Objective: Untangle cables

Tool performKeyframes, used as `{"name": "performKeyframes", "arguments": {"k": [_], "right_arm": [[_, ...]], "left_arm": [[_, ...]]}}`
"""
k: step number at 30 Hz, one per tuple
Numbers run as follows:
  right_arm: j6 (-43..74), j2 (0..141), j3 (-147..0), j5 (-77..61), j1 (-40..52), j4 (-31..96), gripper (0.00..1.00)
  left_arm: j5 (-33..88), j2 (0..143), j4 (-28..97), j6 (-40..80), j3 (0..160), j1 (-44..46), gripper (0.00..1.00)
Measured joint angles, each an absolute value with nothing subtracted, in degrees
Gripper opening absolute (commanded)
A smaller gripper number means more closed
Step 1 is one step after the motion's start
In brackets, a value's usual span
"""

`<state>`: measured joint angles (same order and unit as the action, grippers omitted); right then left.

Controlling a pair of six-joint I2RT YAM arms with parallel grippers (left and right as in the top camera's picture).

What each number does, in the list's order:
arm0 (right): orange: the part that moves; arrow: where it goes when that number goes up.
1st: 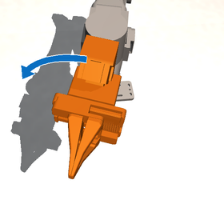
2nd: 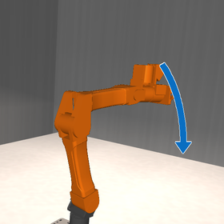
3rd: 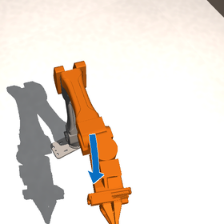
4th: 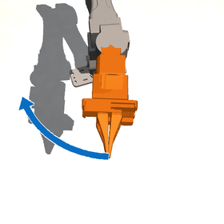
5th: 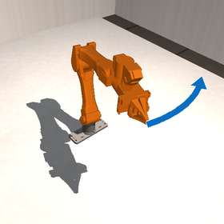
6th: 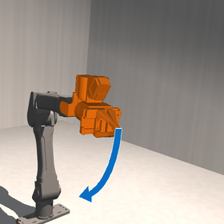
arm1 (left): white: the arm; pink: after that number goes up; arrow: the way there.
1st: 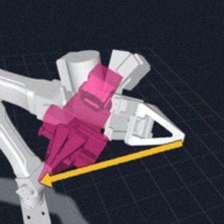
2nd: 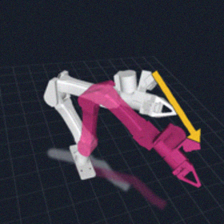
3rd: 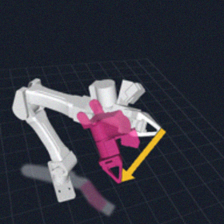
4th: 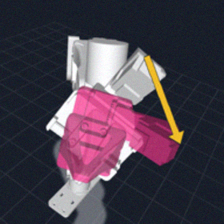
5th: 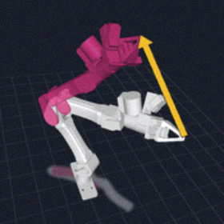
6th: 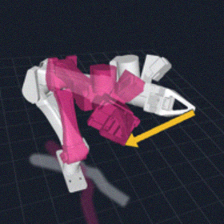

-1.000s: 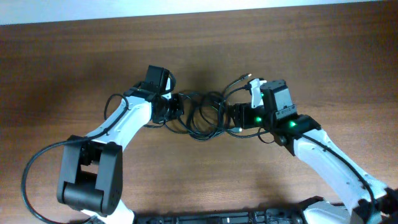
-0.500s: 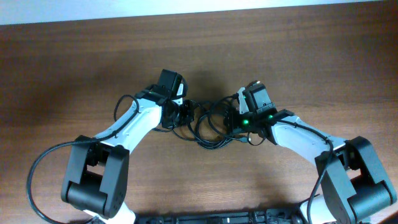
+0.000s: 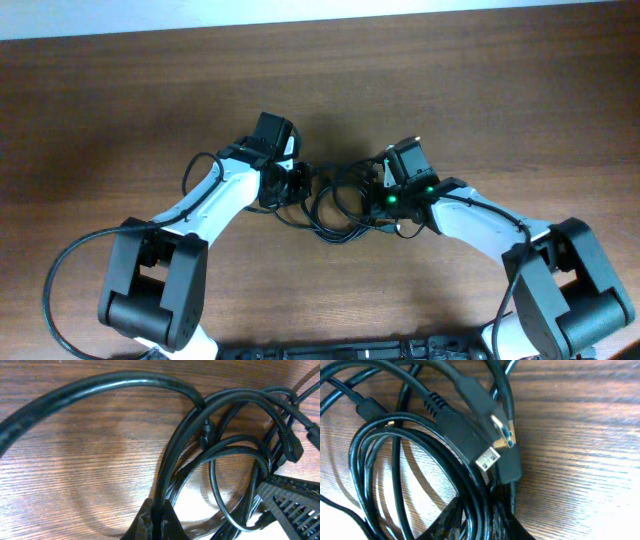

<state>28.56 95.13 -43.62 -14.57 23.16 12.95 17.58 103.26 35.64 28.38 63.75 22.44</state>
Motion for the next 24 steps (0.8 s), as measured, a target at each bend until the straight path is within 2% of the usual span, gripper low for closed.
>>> {"name": "performKeyframes", "arguments": {"k": [2, 3, 4, 5, 11, 13, 16, 19, 24], "right_arm": [[28.71, 95.74, -43.62, -14.24, 23.86, 11.92, 0.21], [28.77, 95.74, -43.62, -14.24, 23.86, 11.9, 0.17], [28.64, 95.74, -43.62, -14.22, 23.86, 11.88, 0.07], [29.19, 95.74, -43.62, -14.04, 23.9, 11.73, 0.04], [34.52, 95.74, -44.4, -12.36, 23.73, 13.96, 0.04], [35.14, 94.74, -45.28, -12.34, 19.49, 19.64, 0.04], [30.09, 86.06, -46.5, -2.96, 6.7, 29.61, 0.04], [27.88, 78.59, -47.22, 2.57, -0.23, 33.8, 0.04], [27.03, 76.23, -47.4, 10.46, -11.38, 37.15, 0.04]], "left_arm": [[17.54, 103.26, 35.81, 28.36, 63.75, 22.44, 0.0], [17.54, 103.26, 35.81, 28.36, 63.75, 22.44, 0.0], [17.37, 103.26, 35.79, 28.36, 63.75, 22.44, 0.0], [17.3, 103.26, 35.79, 28.36, 63.75, 22.44, 0.0], [13.87, 103.26, 40.03, 27.79, 63.75, 20.38, 0.0], [14.35, 103.04, 41.54, 25.69, 63.75, 14.92, 0.0], [13.58, 98.8, 42.44, 23.7, 63.66, 4.4, 0.0], [13.06, 97.8, 42.48, 23.35, 63.64, 0.34, 0.0], [13.65, 97.71, 42.54, 22.98, 63.64, -7.92, 0.0]]}}
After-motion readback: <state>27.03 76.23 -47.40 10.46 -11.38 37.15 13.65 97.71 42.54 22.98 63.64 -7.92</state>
